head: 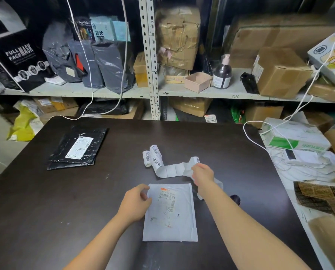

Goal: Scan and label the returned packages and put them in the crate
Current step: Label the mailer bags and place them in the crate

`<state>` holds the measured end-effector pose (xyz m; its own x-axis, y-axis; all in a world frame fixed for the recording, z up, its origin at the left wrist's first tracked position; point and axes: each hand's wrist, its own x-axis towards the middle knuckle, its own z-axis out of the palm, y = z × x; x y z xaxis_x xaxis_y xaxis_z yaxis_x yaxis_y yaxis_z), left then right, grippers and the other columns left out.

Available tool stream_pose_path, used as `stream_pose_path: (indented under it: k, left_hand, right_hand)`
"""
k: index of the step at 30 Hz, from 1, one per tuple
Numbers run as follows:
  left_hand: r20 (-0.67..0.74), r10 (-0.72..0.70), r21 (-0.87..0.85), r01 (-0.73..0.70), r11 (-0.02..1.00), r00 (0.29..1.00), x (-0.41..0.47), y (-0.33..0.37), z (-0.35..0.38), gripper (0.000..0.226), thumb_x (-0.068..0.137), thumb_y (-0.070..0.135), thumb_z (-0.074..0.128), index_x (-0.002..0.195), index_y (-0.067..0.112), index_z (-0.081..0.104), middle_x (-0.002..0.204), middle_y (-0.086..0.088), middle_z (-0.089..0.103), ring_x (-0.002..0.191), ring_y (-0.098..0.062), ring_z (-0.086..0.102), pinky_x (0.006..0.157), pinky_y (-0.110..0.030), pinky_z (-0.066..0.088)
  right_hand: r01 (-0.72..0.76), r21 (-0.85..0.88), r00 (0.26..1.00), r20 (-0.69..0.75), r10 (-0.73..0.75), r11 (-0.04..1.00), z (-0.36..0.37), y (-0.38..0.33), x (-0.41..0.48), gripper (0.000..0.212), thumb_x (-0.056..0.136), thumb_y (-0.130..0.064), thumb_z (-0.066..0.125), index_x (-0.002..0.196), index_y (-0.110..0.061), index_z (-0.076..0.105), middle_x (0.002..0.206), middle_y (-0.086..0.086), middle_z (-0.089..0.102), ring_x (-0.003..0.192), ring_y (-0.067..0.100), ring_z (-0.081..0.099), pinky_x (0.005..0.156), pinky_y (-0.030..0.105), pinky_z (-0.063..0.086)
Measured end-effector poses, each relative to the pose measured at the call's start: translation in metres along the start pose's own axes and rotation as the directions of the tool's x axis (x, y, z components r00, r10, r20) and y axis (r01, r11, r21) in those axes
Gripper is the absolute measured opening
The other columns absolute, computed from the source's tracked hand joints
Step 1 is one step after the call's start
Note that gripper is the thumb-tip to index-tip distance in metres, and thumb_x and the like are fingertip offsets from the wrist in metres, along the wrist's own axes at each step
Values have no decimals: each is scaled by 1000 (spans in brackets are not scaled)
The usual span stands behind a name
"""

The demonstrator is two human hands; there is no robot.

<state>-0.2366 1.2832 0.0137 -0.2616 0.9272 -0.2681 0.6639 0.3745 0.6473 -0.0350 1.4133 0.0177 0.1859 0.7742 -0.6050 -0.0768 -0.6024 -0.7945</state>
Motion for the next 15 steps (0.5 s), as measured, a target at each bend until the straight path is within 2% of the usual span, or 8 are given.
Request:
stream_pose_path:
  k: [3, 5, 7, 9, 10, 12, 15]
  left_hand:
    - [-7, 13, -19, -13, 1000, 1000, 4, 4, -3, 32, 88, 17, 63, 119, 22, 65, 90, 7, 66, 73, -5, 57, 65, -15, 44]
    - [-21, 16, -45, -17, 999, 1000, 7, 6, -5, 31, 88, 18, 64, 119, 21, 65, 89, 6, 65, 71, -4, 56, 65, -14, 45]
    - [-25, 26, -71, -28, 997, 999, 10, 8, -5, 31, 89, 20, 64, 120, 22, 65, 91, 6, 65, 74, -7, 58, 71, -19, 50]
    - [-16, 33, -95, -34, 995, 999, 11, 12, -4, 31, 89, 20, 64, 121, 21, 63, 92, 6, 64, 76, -10, 60, 77, -26, 53]
    - [-15, 35, -107, -37, 994, 999, 12, 14, -3, 31, 89, 19, 64, 121, 20, 63, 92, 5, 64, 74, -10, 59, 77, -27, 53]
    - [-34, 43, -128, -47, 991, 999, 14, 17, -3, 31, 90, 18, 64, 120, 18, 64, 93, 6, 64, 72, -6, 57, 74, -21, 51]
    - [-148, 157, -100, -173, 980, 976, 16, 26, -3, 27, 89, 14, 66, 116, 17, 67, 96, 12, 59, 83, -3, 56, 73, -7, 42]
  right_hand:
    - [-44, 16, 999, -16, 44, 999, 9, 2, 17, 31, 87, -14, 68, 118, -15, 69, 95, 4, 61, 64, 17, 51, 56, 27, 41]
    - [-50, 44, 997, -60, 52, 998, 16, 5, 22, 23, 85, -17, 75, 107, -13, 70, 99, 5, 67, 78, 23, 62, 67, 29, 49]
    - [-31, 87, 992, -115, 41, 996, 22, 8, 23, 15, 82, -18, 80, 92, -20, 68, 106, 3, 66, 91, 24, 64, 76, 30, 50]
    - [12, 107, 990, -138, 3, 994, 24, 10, 22, 12, 82, -16, 80, 81, -22, 69, 102, 1, 67, 88, 23, 64, 75, 29, 51]
    - [28, 107, 988, -151, -12, 994, 23, 11, 21, 9, 83, -16, 80, 82, -21, 72, 97, -1, 68, 84, 21, 64, 73, 29, 52]
    - [67, 93, 983, -177, -50, 993, 21, 11, 13, 7, 82, -16, 78, 88, -19, 76, 88, -6, 69, 76, 18, 64, 64, 25, 51]
    - [152, 46, 985, -90, -148, 987, 15, 15, -1, 13, 83, -13, 76, 90, -23, 72, 93, -10, 68, 81, 9, 65, 63, 21, 49]
